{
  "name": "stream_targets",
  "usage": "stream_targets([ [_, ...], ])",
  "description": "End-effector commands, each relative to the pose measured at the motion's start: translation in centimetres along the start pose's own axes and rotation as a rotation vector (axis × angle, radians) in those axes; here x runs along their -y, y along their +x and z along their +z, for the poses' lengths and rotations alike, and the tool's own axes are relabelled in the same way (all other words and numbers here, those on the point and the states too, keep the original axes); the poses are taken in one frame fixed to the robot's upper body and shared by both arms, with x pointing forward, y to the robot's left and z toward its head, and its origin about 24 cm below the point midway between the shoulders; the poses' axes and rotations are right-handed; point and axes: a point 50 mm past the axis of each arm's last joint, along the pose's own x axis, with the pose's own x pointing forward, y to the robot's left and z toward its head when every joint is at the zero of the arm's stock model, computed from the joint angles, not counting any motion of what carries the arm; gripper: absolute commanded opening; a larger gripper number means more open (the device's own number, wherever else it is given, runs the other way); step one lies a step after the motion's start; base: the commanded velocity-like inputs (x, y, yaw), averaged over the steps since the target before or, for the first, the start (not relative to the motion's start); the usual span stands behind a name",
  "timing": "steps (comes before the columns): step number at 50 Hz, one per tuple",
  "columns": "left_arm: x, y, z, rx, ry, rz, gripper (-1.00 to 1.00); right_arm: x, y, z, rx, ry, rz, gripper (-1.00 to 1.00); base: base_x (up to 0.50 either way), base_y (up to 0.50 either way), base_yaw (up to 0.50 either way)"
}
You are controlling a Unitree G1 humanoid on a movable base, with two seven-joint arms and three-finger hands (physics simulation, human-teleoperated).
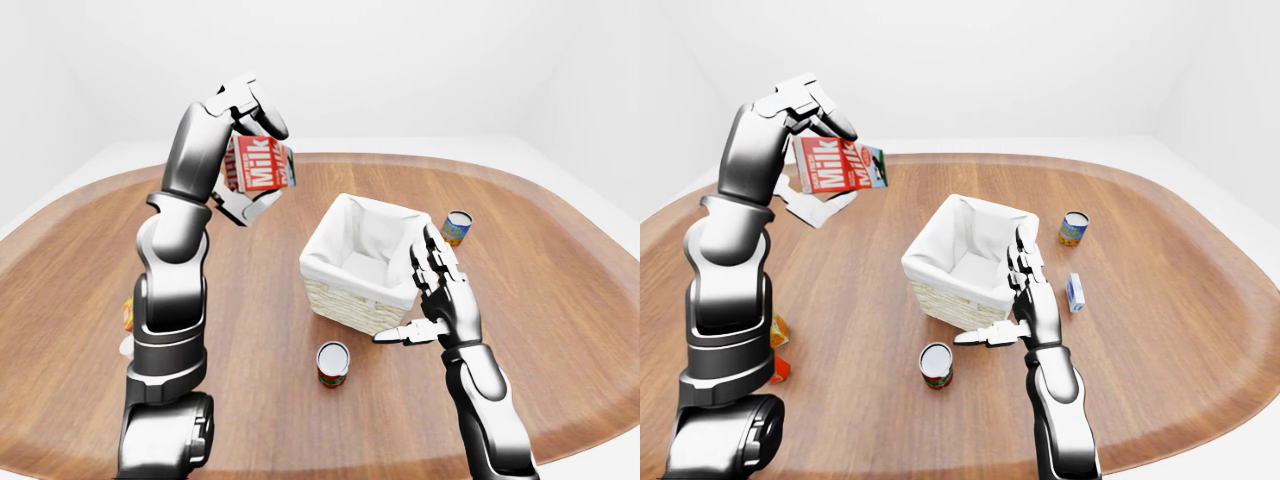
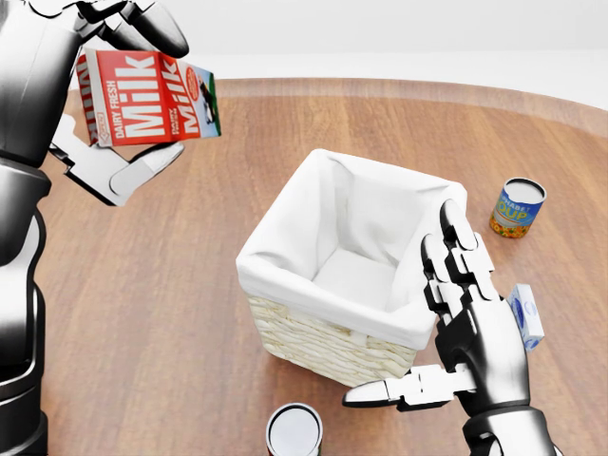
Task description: Pick the milk and place it in the basket.
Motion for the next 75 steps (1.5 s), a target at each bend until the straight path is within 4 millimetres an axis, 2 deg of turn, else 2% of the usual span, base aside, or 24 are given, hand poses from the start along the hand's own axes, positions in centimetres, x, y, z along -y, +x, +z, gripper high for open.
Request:
stream_targets([
  [1, 0.3, 1.9, 1.1, 0.046, -0.082, 0.029, -1.00, 0.0, -0.2, -0.8, -0.037, 0.001, 0.000, 1.00, 0.01, 0.00, 0.00],
  [17, 3.1, 3.0, 2.3, 0.063, -0.144, -0.028, -1.00, -0.1, -0.2, -0.5, -0.025, -0.001, 0.001, 1.00, 0.00, 0.00, 0.00],
  [25, 3.6, 3.1, 3.5, 0.104, -0.173, -0.037, -1.00, -0.1, -0.1, -0.8, -0.034, 0.001, -0.001, 1.00, 0.00, 0.00, 0.00],
  [31, 4.5, 3.4, 3.5, 0.091, -0.189, -0.054, -1.00, 0.0, -0.1, -0.7, -0.031, 0.001, -0.003, 1.00, 0.00, 0.00, 0.00],
  [40, 5.6, 3.6, 4.5, 0.113, -0.212, -0.086, -1.00, 0.0, -0.2, -0.8, -0.035, 0.003, -0.005, 1.00, 0.00, 0.00, 0.00],
  [62, 8.4, 4.3, 4.2, 0.060, -0.322, -0.130, -1.00, -0.1, -0.2, -0.8, -0.035, 0.005, 0.000, 1.00, 0.00, 0.00, 0.00],
  [69, 9.8, 4.3, 3.4, 0.005, -0.348, -0.163, -1.00, 0.0, -0.2, -1.0, -0.044, 0.008, 0.000, 1.00, 0.00, 0.00, 0.00],
  [75, 10.5, 4.8, 3.4, -0.010, -0.368, -0.179, -1.00, 0.0, -0.2, -0.8, -0.036, 0.007, 0.000, 1.00, 0.00, 0.00, 0.00],
])
